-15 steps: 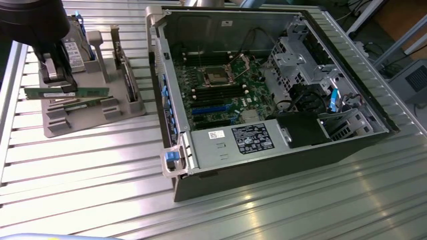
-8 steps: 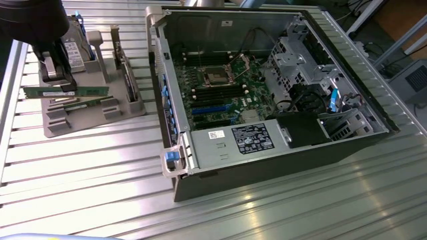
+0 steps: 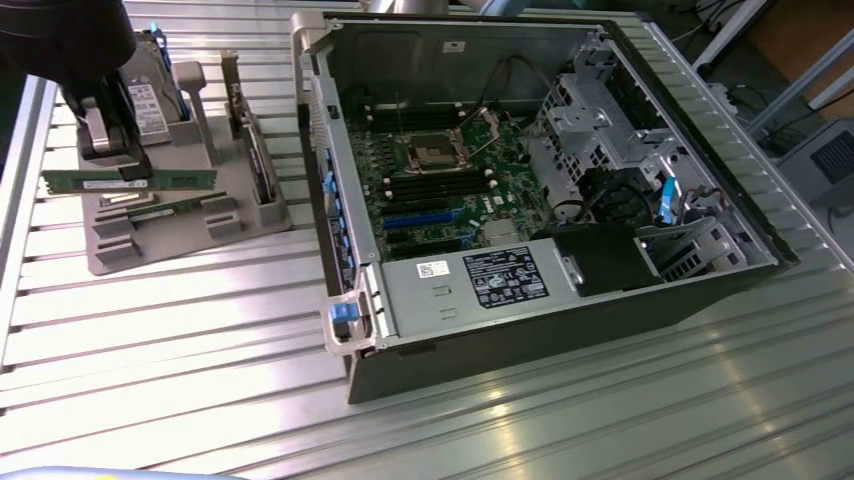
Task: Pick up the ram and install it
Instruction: 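Pick up the ram and move it above insertion slot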
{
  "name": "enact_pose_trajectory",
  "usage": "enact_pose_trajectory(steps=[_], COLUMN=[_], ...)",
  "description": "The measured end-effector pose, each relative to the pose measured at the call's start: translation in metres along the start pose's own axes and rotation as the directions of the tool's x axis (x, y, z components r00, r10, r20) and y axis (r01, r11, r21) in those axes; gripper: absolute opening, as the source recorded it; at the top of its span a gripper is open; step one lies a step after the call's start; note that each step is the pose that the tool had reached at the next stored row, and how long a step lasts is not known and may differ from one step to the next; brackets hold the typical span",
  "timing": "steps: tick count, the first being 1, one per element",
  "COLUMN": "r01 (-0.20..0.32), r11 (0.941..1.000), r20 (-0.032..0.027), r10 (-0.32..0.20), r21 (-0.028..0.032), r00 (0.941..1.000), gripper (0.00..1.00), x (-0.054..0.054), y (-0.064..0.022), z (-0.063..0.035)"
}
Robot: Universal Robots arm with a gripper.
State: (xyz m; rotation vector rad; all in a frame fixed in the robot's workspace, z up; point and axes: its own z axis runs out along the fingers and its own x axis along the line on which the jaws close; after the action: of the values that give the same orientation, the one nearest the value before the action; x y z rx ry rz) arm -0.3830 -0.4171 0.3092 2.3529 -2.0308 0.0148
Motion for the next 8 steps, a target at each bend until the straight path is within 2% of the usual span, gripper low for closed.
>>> enact_pose_trajectory(steps=[8], r01=[0.000], r11=[1.0000], r20=[-0.0029], r10=[0.000], r21=[-0.0005], r00=[1.0000], gripper=[0.12], x=[0.0001], y=[0.0001], z=[-0.0035])
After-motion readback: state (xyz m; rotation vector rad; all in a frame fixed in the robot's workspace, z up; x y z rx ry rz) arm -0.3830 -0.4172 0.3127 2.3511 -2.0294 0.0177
